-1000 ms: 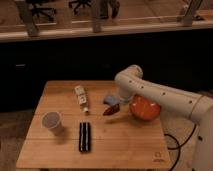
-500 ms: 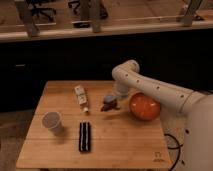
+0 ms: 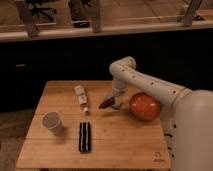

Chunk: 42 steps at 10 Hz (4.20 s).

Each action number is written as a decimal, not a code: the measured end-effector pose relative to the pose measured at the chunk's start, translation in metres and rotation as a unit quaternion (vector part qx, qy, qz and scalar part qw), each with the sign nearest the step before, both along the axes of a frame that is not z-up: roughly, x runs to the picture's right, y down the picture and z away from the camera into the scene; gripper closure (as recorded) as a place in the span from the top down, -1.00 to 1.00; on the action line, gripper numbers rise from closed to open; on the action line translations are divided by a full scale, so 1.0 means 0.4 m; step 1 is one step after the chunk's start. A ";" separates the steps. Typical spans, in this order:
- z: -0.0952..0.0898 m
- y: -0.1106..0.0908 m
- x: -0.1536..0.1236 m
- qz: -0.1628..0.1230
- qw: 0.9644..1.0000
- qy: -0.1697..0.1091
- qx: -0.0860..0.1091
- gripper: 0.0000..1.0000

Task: Place the pepper on the white sponge

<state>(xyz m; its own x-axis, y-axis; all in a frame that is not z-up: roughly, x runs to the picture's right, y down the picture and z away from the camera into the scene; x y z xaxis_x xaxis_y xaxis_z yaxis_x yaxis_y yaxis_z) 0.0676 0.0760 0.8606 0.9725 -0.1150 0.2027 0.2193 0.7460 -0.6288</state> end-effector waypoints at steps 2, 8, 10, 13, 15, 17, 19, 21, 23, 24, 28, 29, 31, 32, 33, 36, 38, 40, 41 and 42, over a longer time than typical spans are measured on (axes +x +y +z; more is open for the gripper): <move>0.012 -0.004 -0.010 -0.001 1.000 -0.004 -0.002 -0.97; 0.038 0.003 -0.012 0.003 1.000 -0.013 -0.004 -0.97; 0.046 0.005 -0.013 0.006 1.000 -0.015 -0.004 -0.97; 0.058 0.005 -0.021 0.008 1.000 -0.021 -0.004 -0.97; 0.065 0.006 -0.021 0.009 1.000 -0.023 -0.003 -0.97; 0.071 0.006 -0.021 0.011 1.000 -0.026 -0.002 -0.88; 0.077 0.007 -0.025 0.011 1.000 -0.028 -0.001 -0.85; 0.084 0.006 -0.025 0.013 0.999 -0.031 0.001 -0.85; 0.088 0.006 -0.026 0.014 0.999 -0.032 0.002 -0.68; 0.092 0.005 -0.026 0.015 0.999 -0.034 0.003 -0.63; 0.100 0.003 -0.026 0.018 0.999 -0.037 0.005 -0.61; 0.101 0.002 -0.026 0.018 0.999 -0.038 0.006 -0.56; 0.104 0.002 -0.026 0.019 0.999 -0.039 0.006 -0.47; 0.106 0.002 -0.026 0.020 0.999 -0.040 0.006 -0.47; 0.108 0.002 -0.027 0.021 0.999 -0.040 0.007 -0.43; 0.110 -0.001 -0.026 0.023 0.999 -0.043 0.007 -0.16; 0.112 -0.001 -0.026 0.024 0.999 -0.044 0.007 0.15; 0.114 -0.002 -0.027 0.026 0.999 -0.045 0.007 0.14; 0.116 -0.003 -0.027 0.027 0.999 -0.045 0.008 0.10; 0.118 -0.004 -0.027 0.029 0.999 -0.045 0.008 0.08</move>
<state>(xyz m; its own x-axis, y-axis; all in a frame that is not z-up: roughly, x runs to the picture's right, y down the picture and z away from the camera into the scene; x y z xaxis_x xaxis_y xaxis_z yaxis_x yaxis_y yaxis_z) 0.0569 0.0745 0.9076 0.9552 -0.0635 0.2889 0.2316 0.7682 -0.5968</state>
